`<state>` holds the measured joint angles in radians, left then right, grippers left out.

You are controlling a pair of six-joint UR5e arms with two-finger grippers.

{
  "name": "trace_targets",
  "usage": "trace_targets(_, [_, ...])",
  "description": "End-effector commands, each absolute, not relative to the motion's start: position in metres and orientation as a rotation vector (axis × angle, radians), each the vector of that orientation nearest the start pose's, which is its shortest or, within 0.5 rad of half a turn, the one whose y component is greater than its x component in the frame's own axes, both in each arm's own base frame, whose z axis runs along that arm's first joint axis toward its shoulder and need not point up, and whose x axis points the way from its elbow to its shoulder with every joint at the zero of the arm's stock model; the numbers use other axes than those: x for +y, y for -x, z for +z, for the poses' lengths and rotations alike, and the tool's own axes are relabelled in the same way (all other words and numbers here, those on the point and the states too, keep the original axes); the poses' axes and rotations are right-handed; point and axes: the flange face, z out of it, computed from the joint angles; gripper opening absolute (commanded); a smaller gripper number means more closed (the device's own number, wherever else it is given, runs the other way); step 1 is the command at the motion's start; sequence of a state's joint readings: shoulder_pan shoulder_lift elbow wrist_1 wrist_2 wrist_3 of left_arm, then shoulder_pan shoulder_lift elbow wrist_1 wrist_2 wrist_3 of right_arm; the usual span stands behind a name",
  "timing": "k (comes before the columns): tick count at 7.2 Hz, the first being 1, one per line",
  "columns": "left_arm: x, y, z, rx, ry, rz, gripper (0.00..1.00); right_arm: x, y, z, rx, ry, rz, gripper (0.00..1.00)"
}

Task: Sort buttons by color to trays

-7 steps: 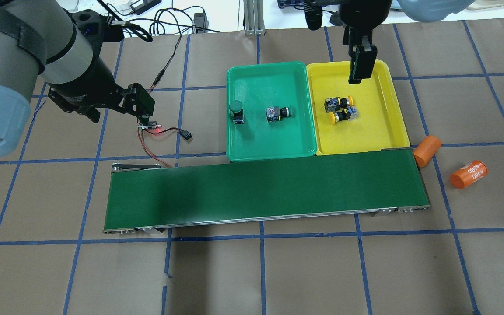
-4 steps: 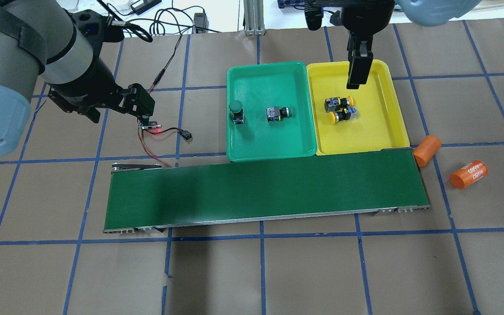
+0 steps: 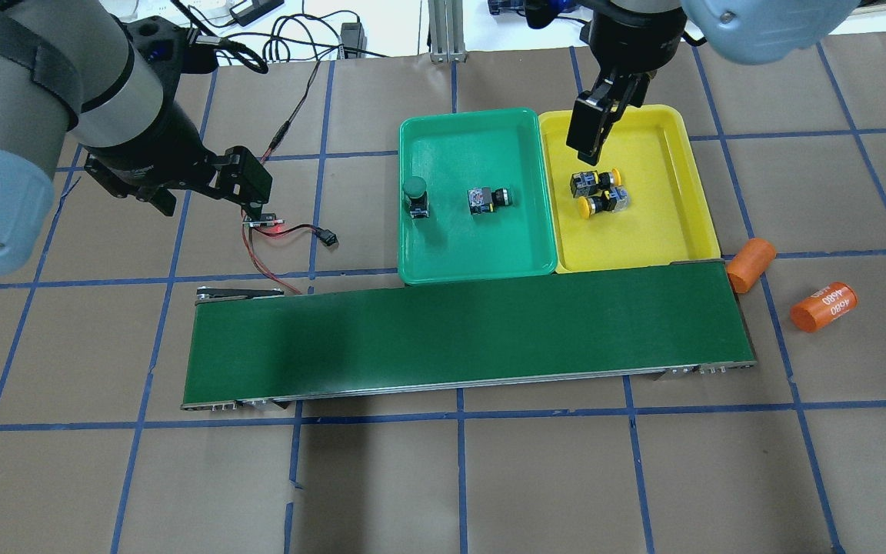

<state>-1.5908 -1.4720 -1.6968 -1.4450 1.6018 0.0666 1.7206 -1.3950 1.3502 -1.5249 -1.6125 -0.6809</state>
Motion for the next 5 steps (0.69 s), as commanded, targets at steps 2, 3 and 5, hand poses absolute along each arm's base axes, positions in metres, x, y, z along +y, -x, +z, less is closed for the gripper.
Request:
trace_targets(2, [-0.457,0.139,0.486,3.102,-0.133,-0.154,1.0,-0.542,-0.202,0.502,3.043,1.018,0.006,1.0])
trace_targets(3, [-0.457,0.139,0.486,3.1,-0.131,-0.154,1.0,-0.551,-0.178,0.503,3.095,0.962,0.013,1.0])
trace_targets(5, [-0.458,0.139,0.486,3.101,-0.131,-0.168,1.0,-0.563,-0.135,0.501,3.159,0.65,0.01,1.0])
